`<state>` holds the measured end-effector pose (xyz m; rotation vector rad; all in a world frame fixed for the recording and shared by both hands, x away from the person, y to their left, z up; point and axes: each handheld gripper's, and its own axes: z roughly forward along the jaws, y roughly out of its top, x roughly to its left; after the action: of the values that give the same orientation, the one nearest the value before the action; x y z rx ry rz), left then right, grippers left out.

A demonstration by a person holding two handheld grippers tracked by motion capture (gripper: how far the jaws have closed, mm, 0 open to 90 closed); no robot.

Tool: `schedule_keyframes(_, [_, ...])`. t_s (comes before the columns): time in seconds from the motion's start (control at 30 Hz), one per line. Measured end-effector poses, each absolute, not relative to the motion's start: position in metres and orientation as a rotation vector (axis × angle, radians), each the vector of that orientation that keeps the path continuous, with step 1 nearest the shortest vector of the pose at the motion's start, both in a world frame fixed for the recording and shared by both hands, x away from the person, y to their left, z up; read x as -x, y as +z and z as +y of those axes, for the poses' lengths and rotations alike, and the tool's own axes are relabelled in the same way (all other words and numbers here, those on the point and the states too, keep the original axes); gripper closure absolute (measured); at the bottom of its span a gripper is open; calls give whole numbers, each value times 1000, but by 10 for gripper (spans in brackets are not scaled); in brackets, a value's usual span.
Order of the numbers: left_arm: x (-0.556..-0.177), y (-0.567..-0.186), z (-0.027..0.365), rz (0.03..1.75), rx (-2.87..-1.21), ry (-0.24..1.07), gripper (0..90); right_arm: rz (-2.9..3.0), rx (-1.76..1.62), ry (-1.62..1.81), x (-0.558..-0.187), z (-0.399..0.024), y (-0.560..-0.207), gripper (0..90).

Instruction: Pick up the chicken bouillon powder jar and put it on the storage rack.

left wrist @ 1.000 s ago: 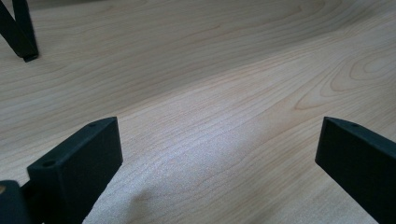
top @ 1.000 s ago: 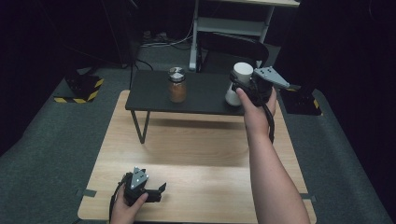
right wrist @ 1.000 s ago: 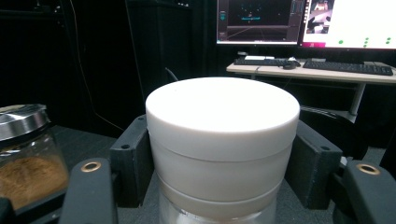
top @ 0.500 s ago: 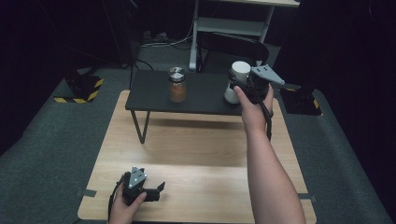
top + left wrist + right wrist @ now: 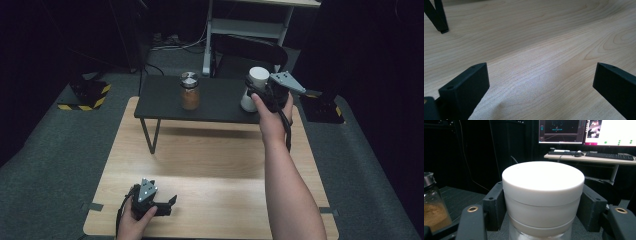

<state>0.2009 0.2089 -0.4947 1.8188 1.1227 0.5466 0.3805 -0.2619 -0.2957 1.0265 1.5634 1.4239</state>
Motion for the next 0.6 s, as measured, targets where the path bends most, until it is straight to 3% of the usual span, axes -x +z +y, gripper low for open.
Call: schedule_keyframes(0.6, [-202,-494,209,1125,-1826,539,9,1565,-1012,1432,-382,-263,-298,334])
